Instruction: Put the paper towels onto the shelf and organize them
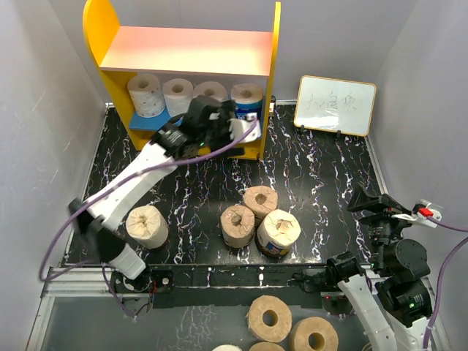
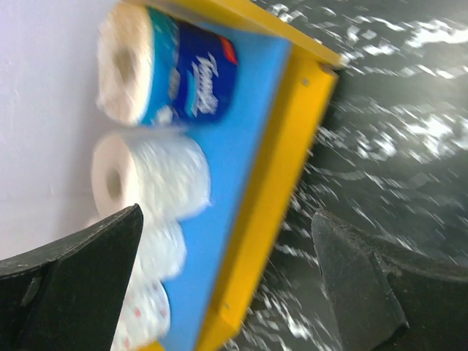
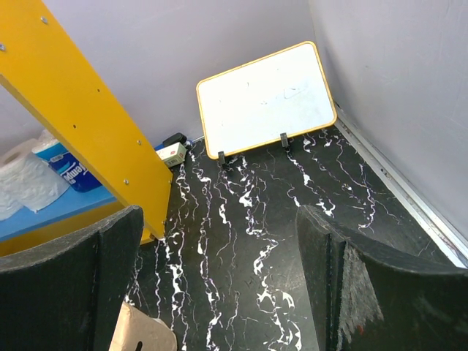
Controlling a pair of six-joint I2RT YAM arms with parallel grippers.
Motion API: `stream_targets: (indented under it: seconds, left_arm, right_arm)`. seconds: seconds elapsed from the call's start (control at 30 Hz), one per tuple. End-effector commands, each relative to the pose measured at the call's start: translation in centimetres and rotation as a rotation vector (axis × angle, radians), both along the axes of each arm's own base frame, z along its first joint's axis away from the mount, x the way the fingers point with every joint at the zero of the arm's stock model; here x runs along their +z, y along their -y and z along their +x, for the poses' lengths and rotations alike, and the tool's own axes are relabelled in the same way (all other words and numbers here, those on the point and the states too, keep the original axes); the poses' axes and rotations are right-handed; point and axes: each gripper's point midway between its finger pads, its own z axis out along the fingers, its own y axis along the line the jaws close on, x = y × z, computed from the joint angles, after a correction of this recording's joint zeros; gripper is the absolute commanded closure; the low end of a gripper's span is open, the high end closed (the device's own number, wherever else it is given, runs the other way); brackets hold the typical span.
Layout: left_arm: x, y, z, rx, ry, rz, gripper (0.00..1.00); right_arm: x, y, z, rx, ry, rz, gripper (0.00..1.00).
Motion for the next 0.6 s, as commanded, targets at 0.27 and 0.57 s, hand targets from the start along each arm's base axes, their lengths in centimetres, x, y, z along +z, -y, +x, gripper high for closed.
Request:
stream_targets:
  seconds: [0.27,0.57]
  left_arm:
    - [-3.8,-20.4,-25.8,-0.019,-0.461,0.220,0.01]
    - [-11.5,-25.0,-28.3,0.036,-0.597,0.467,0.05]
  right_arm:
    - [0.7,-0.9,0.8,0.037,0.014,-0.003,0.16]
    - [-0.4,-1.4,2.3,0.039,-0.063,-0.030,0.16]
